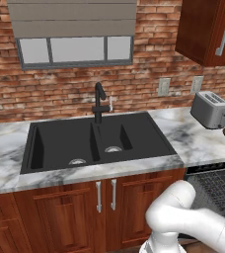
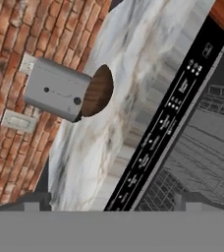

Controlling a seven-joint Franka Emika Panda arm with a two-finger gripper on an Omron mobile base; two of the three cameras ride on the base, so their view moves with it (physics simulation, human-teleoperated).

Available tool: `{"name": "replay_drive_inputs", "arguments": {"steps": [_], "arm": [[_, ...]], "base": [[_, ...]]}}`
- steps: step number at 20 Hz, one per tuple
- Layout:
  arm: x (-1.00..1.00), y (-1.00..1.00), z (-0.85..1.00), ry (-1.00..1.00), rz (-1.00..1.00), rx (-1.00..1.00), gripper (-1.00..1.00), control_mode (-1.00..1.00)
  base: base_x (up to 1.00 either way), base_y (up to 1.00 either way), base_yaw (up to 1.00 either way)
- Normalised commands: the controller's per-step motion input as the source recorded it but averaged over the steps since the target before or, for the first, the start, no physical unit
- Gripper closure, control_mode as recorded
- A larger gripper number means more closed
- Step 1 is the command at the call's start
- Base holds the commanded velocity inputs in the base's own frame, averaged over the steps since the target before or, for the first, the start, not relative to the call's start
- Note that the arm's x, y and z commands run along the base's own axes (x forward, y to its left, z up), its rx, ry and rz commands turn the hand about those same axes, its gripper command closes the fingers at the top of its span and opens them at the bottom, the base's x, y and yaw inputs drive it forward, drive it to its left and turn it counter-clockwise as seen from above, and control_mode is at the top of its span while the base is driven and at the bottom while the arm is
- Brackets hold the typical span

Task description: Pick up the cup and bowl from the counter, place them in the dishwasher, and close the dishwasher door.

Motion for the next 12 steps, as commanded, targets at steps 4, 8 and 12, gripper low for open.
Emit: {"name": "replay_drive_inputs", "arguments": {"steps": [4, 8, 12], "arm": [[0.0, 0.16, 0.6, 0.0, -0.01, 0.0, -1.0, -1.0], [0.0, 0.36, 0.38, 0.0, 0.0, -0.03, -1.0, -1.0], [0.01, 0.51, 0.13, 0.0, 0.0, -0.03, -1.0, -1.0]], "base": [[0.0, 0.0, 0.0], [0.0, 0.0, 0.0], [0.0, 0.0, 0.0]]}}
